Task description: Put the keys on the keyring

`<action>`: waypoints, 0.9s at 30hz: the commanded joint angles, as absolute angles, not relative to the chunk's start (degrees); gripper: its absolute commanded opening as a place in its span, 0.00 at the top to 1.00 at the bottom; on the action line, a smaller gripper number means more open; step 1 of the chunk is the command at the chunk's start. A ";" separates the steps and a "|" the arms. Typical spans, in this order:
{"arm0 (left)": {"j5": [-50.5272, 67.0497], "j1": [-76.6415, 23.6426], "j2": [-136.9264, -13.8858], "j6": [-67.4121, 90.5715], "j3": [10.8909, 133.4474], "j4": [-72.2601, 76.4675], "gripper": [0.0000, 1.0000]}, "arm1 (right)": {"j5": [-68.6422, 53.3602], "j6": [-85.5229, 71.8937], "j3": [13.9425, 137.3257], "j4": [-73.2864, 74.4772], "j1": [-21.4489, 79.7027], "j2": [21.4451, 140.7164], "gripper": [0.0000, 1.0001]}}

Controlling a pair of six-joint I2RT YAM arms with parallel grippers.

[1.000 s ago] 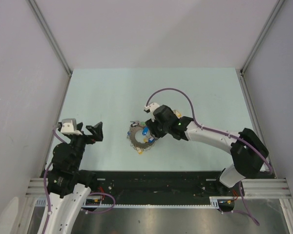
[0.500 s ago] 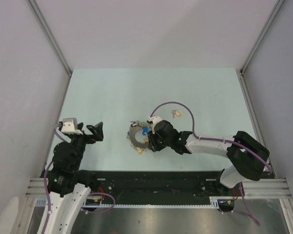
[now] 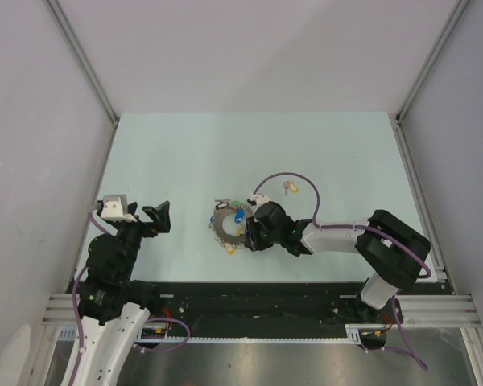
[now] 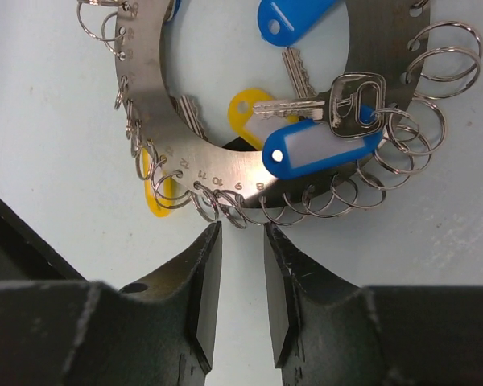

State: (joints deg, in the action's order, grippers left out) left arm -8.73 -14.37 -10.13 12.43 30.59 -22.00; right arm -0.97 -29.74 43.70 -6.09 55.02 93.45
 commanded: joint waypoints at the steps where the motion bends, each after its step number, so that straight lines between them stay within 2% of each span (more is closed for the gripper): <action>1: -7.73 -13.89 -10.37 10.90 31.91 -21.27 0.00 | -2.02 -31.38 42.89 -10.37 54.05 95.09 0.69; 13: -7.73 -13.89 -10.63 10.90 31.90 -21.27 0.00 | -5.19 -32.61 40.96 -15.11 53.08 96.33 0.75; 21: -7.56 -13.89 -10.64 10.90 31.90 -21.18 0.00 | 3.24 -31.02 40.52 -14.68 56.78 90.53 0.75; 27: -7.65 -13.89 -10.72 10.99 31.90 -21.27 0.00 | 6.06 -32.60 38.85 -17.84 57.39 90.96 0.75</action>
